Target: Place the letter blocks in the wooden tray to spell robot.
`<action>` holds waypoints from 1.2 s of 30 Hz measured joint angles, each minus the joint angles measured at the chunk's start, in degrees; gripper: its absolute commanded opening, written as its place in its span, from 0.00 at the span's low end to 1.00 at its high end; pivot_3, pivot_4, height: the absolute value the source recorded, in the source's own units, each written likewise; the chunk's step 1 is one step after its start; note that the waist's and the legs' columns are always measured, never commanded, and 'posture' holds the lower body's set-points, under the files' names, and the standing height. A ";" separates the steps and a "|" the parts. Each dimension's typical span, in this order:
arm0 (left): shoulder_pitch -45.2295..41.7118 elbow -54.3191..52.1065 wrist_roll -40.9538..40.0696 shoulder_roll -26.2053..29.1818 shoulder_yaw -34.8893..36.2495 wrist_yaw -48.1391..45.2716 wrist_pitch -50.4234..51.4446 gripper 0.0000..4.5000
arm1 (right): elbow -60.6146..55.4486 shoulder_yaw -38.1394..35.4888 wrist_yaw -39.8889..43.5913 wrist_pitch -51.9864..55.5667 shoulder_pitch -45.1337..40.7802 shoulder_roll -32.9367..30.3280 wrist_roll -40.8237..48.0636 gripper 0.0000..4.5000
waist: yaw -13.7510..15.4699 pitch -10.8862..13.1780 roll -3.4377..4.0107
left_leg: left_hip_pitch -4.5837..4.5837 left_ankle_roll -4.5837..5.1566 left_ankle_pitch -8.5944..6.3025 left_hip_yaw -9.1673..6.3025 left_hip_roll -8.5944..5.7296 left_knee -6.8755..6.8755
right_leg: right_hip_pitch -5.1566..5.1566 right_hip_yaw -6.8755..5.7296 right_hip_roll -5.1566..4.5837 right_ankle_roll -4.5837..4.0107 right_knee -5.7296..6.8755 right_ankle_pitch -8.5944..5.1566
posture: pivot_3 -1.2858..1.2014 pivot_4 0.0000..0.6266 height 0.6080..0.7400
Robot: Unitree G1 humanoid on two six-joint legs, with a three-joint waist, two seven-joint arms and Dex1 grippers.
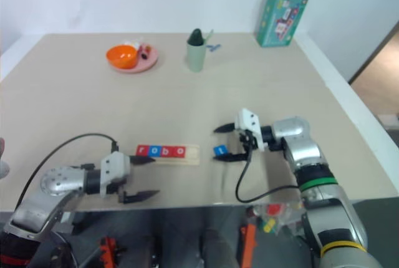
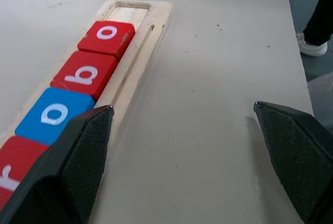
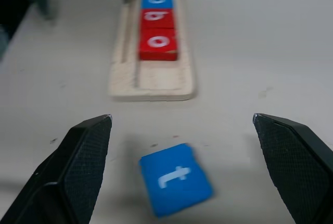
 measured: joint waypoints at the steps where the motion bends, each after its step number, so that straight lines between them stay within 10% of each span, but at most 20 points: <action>1: 0.29 -0.07 0.00 0.11 0.05 0.05 0.01 1.00 | 0.94 0.00 0.51 -1.01 -0.14 0.09 -0.04 1.00 | 0.01 0.00 0.00 | 0.00 0.00 0.00 0.00 0.00 0.00 | 0.00 0.00 0.00 -0.01 0.00 0.01 | 0.52 0.24 1.00; 14: 1.50 -1.34 0.00 0.79 0.60 0.58 0.24 1.00 | 11.88 -0.09 1.14 -7.31 -3.23 2.86 -2.95 1.00 | -0.02 0.00 0.00 | 0.14 0.01 0.08 0.03 0.02 0.07 | 0.05 0.02 0.02 -0.34 0.07 0.03 | 0.52 0.24 1.00; 24: 2.50 -2.02 -0.03 2.15 0.73 1.21 0.62 1.00 | 17.23 -0.49 0.79 -11.85 -4.50 3.90 -4.91 0.29 | -0.02 0.00 0.00 | 0.25 0.00 0.08 0.04 0.01 0.09 | 0.17 0.04 0.02 -0.31 0.07 0.04 | 0.52 0.24 1.00; 36: 2.79 -2.36 -0.18 2.29 1.06 2.13 0.58 1.00 | 1.64 -0.76 -1.64 0.77 -0.90 4.05 -3.46 0.28 | -0.03 0.00 0.02 | 0.34 0.00 0.08 0.06 0.05 0.06 | 0.14 0.08 0.04 -0.30 0.17 0.05 | 0.52 0.24 1.00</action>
